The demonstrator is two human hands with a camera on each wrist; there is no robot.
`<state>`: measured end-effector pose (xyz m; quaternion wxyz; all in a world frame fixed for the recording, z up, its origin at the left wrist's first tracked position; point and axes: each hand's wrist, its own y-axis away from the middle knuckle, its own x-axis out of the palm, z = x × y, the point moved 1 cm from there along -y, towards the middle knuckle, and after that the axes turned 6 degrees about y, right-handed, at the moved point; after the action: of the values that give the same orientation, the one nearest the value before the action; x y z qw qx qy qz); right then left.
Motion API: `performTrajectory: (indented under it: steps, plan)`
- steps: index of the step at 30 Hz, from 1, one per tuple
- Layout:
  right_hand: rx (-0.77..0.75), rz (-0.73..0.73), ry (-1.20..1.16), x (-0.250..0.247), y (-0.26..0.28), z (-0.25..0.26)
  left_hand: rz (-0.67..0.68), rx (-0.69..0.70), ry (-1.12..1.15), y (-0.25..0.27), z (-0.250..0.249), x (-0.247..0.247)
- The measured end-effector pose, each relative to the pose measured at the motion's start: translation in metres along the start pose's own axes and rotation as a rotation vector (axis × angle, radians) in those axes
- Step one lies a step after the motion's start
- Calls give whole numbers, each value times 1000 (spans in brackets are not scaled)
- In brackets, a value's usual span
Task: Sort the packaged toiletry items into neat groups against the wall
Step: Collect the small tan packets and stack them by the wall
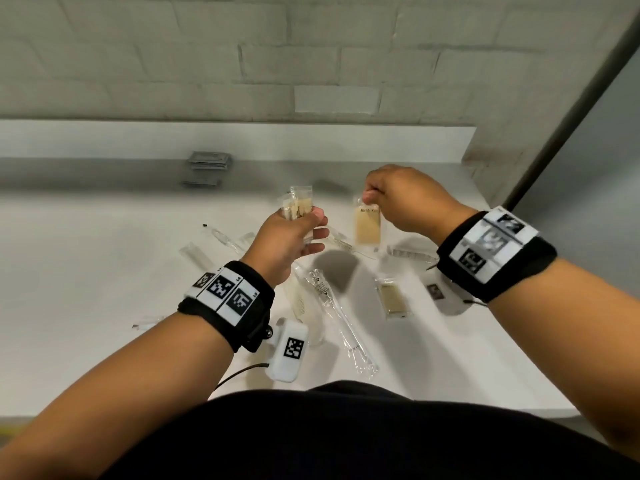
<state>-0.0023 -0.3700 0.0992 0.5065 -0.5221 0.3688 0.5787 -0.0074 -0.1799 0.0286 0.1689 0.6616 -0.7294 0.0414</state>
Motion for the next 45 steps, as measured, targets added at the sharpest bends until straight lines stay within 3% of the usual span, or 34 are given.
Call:
performTrajectory:
  steps: [1,6,15,19,24,30,34,36,37,39,41,43,45]
  plan:
    - [-4,16,28,3,1,0,22,2,-11,1,0,3]
    - [38,132,-407,15,6,1,129,-17,-91,7,6,17]
    - [84,75,-404,18,9,-16,91,-108,12,6,12,35]
    - [90,99,-412,19,12,-23,90,-67,-33,5,19,39]
    - [70,353,-646,23,14,-34,92,-95,-90,5,27,41]
    - [129,695,-190,65,16,-50,131,-267,92,13,31,24]
    - [66,551,202,85,22,-45,145,-217,117,19,30,11]
    - [60,434,203,73,18,-42,115,-187,123,20,28,8]
    - [82,350,78,64,14,-39,97,-174,129,21,26,7]
    - [151,225,-386,45,12,-29,77,-151,137,21,25,9]
    - [158,251,-747,33,16,-15,69,-119,123,22,23,16]
    - [116,283,-854,32,20,-7,79,-95,101,23,21,21]
    - [109,160,-868,36,19,-6,80,-79,83,23,20,24]
